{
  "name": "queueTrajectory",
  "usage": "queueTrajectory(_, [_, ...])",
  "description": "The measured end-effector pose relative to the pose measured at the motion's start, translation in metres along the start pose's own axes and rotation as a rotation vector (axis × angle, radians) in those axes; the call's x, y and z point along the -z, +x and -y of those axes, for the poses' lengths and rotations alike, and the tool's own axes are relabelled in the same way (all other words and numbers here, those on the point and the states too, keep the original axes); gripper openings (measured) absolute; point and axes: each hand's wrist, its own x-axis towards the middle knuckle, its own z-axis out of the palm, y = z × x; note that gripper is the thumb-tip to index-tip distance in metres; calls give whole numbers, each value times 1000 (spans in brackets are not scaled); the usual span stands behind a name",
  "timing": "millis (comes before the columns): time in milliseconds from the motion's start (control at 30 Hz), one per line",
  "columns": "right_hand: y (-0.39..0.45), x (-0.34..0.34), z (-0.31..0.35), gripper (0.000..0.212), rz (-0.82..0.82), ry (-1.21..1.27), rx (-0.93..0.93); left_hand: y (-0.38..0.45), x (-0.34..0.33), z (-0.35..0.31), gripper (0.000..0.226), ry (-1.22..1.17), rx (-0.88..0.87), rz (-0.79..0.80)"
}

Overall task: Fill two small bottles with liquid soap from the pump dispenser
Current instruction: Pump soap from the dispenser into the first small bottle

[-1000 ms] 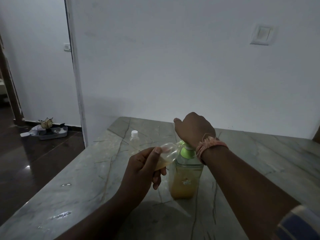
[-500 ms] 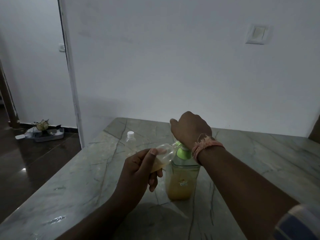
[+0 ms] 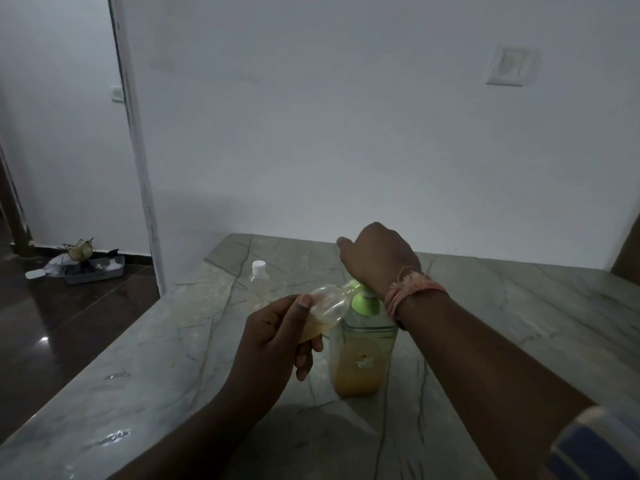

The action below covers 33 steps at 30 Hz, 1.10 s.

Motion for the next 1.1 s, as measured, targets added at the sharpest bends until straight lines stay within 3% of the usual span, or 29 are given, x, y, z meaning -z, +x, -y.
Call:
queueTrajectory(233, [0,4,6,35,102,-91,44,-3,-1,-4,41,27,7,-4])
queueTrajectory(333, [2,5,10,37,62,-130,65,-2,0,-3,41,8,17,-13])
queueTrajectory(433, [4,-2,2,39,20,-18,24,-1,1,-2,40,8,16,-15])
queueTrajectory(767, [5,3,8,35,82,-157,61,-3,0,-3,38,1,23,-14])
queueTrajectory(900, [4,-2,2,40,43,-45,14,-1,1,0,39,7,28,-13])
queueTrajectory(1100, [4,0,2,36,88,-67,23,-3,0,-2,38,10,20,-5])
